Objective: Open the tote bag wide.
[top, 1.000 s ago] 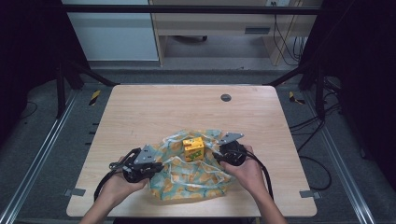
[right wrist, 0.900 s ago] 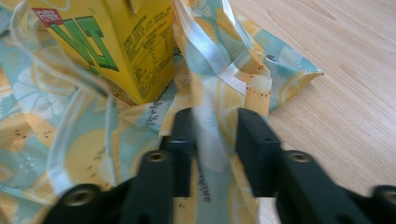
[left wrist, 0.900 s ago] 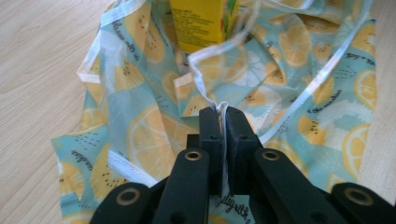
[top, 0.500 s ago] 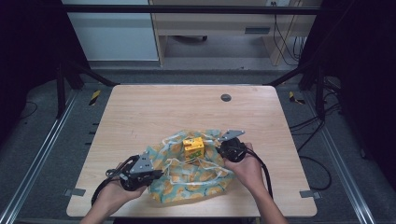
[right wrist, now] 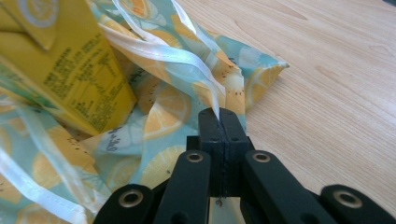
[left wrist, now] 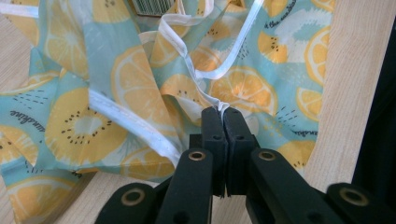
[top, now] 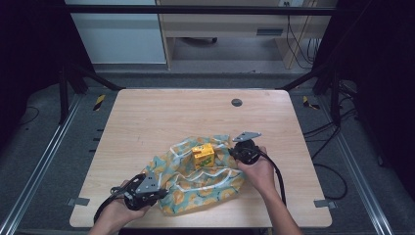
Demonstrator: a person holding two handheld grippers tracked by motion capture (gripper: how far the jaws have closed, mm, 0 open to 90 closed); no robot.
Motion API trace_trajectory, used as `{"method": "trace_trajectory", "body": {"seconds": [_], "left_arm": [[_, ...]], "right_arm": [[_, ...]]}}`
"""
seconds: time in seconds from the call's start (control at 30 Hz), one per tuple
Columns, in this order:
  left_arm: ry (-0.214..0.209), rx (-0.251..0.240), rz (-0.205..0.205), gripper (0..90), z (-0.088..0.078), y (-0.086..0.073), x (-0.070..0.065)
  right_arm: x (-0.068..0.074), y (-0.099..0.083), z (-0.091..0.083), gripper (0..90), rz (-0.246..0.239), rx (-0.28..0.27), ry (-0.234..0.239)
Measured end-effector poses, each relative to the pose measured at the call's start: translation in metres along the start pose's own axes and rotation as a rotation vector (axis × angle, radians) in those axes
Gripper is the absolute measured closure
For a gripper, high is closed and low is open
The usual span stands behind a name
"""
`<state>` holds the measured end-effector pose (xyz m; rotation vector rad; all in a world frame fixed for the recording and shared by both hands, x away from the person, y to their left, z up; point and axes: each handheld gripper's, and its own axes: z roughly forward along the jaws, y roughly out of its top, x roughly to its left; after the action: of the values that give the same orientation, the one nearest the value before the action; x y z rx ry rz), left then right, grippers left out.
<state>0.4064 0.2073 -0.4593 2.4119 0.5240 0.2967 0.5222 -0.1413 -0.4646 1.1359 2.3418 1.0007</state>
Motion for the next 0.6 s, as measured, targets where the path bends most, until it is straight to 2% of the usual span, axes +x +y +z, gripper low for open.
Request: {"method": "trace_trajectory", "body": {"seconds": [0.5,0.6], "left_arm": [[0.013,0.017,-0.005,89.3,0.005,-0.009,0.000],[0.016,0.013,-0.018,89.3,0.006,-0.011,0.000]], "right_arm": [[-0.005,-0.002,0.012,90.0,0.016,0.029,0.007],[-0.007,-0.003,0.013,90.0,0.016,0.036,0.010]]}}
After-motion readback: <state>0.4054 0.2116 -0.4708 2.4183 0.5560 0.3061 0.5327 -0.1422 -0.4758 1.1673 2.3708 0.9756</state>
